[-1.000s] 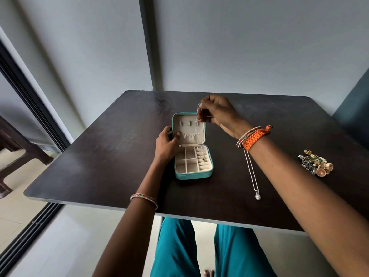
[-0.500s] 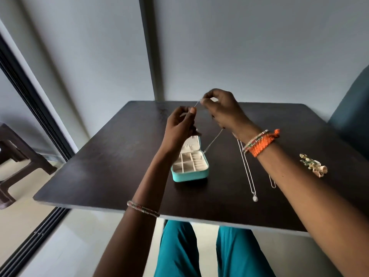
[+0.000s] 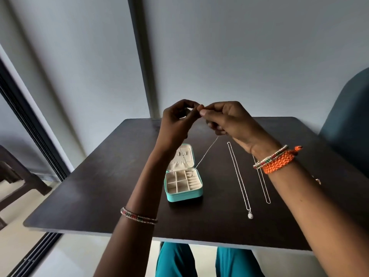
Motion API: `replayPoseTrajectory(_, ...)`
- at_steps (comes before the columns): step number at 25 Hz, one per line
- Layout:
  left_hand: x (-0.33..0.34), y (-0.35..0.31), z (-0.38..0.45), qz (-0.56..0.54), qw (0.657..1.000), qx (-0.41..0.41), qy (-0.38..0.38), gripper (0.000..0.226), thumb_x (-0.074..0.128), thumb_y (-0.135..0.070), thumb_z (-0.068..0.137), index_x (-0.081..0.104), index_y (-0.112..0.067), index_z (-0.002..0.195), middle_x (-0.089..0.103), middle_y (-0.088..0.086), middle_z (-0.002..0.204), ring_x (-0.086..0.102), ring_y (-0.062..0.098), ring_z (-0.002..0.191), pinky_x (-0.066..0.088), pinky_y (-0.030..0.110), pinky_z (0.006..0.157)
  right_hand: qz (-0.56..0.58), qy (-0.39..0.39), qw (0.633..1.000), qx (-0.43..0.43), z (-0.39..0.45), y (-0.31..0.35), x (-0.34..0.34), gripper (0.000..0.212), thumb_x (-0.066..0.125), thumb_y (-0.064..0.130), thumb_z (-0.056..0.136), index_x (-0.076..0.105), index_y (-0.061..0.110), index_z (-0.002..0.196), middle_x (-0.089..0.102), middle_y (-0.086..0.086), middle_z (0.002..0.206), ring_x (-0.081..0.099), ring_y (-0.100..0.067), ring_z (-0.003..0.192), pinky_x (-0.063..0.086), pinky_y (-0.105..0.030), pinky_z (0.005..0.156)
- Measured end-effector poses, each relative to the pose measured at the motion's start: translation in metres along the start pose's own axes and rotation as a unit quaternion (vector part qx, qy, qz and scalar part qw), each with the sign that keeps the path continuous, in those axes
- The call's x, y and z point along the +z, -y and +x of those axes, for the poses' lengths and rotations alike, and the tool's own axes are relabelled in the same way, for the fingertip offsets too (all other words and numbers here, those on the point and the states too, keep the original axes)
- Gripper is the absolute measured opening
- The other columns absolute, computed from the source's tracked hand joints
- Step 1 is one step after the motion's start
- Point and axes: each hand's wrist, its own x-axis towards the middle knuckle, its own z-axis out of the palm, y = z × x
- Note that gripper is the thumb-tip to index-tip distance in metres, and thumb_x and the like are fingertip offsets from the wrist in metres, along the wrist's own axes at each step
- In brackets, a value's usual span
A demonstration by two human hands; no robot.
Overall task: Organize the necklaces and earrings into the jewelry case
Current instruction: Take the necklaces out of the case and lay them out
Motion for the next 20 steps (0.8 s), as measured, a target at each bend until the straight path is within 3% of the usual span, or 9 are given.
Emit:
replayPoseTrajectory(2,-0.001,0.006,-0.004,-0.055,0.998,-0.039,-0.006,0.016,0.051,-0.027,0.098,0.058,-0.018,0.086,0.044,-0.012,0.050,0.028,0.004,0.039,0.022,0.015,0.039,-0.074,-0.027,0.997,-0.026,-0.003,0.004,-0.001,0.017,0.060,0.013,0.092,0.069,-0.001,0.089,0.047,0.016,0.038,0.042,0.001,0.035,0.029,-0.007,0.042)
replayPoseTrajectory(4,0.002,0.018,-0.015,-0.088,0.990,-0.098,0.048,0.031,0.037,-0.040,0.100,0.057,-0.017,0.096,0.044,-0.009,0.057,0.028,0.004,0.040,0.023,0.015,0.039,-0.065,-0.054,0.996,-0.028,-0.004,0.005,-0.001,0.015,0.060,0.012,0.091,0.070,0.002,0.085,0.045,0.017,0.035,0.038,-0.001,0.030,0.026,-0.009,0.036)
replayPoseTrajectory(6,0.008,0.036,-0.028,-0.055,0.977,-0.161,0.127,0.057,0.028,-0.059,0.092,0.055,-0.016,0.117,0.050,-0.003,0.069,0.034,0.006,0.046,0.028,0.018,0.043,-0.024,-0.060,0.998,-0.013,-0.003,0.004,-0.002,0.016,0.059,0.016,0.092,0.071,0.009,0.083,0.041,0.014,0.037,0.023,-0.003,0.031,0.019,-0.017,0.035)
replayPoseTrajectory(8,0.016,0.054,-0.039,-0.008,0.966,-0.186,0.177,0.072,0.025,-0.066,0.083,0.050,-0.018,0.129,0.057,0.000,0.080,0.041,0.008,0.054,0.034,0.020,0.051,-0.001,-0.057,0.998,0.006,-0.002,0.003,-0.005,0.018,0.057,0.016,0.093,0.073,0.012,0.088,0.034,0.011,0.038,0.018,-0.007,0.034,0.015,-0.017,0.039)
replayPoseTrajectory(10,0.020,0.068,-0.044,-0.013,0.963,-0.186,0.196,0.059,0.026,-0.059,0.088,0.058,-0.021,0.120,0.062,-0.001,0.086,0.045,0.008,0.058,0.036,0.020,0.055,0.013,-0.065,0.998,0.018,-0.001,0.004,-0.009,0.018,0.056,0.016,0.094,0.073,0.012,0.092,0.029,0.010,0.038,0.016,-0.008,0.035,0.014,-0.018,0.039)
replayPoseTrajectory(13,0.020,0.084,-0.048,-0.097,0.961,-0.176,0.189,0.036,0.037,-0.036,0.101,0.067,-0.018,0.093,0.065,-0.006,0.077,0.045,0.008,0.057,0.036,0.021,0.056,0.059,-0.100,0.993,0.018,0.001,0.004,-0.015,0.018,0.055,0.013,0.093,0.073,0.012,0.089,0.024,0.008,0.040,0.014,-0.009,0.037,0.013,-0.018,0.041)
replayPoseTrajectory(17,0.009,0.090,-0.049,-0.192,0.958,-0.165,0.138,0.019,0.049,-0.018,0.095,0.064,-0.007,0.094,0.068,-0.002,0.071,0.062,0.008,0.065,0.052,0.021,0.070,0.126,-0.164,0.977,0.047,0.002,-0.007,-0.028,0.021,0.050,0.012,0.092,0.065,0.010,0.078,0.034,0.006,0.043,0.022,-0.007,0.036,0.018,-0.017,0.039)
replayPoseTrajectory(20,0.000,0.085,-0.047,-0.208,0.965,-0.145,0.070,0.018,0.052,-0.014,0.090,0.065,-0.003,0.096,0.069,0.001,0.070,0.064,0.011,0.064,0.054,0.021,0.069,0.152,-0.195,0.966,0.078,0.000,-0.018,-0.036,0.022,0.049,0.010,0.089,0.061,0.008,0.071,0.042,0.000,0.052,0.028,-0.008,0.039,0.023,-0.020,0.042)
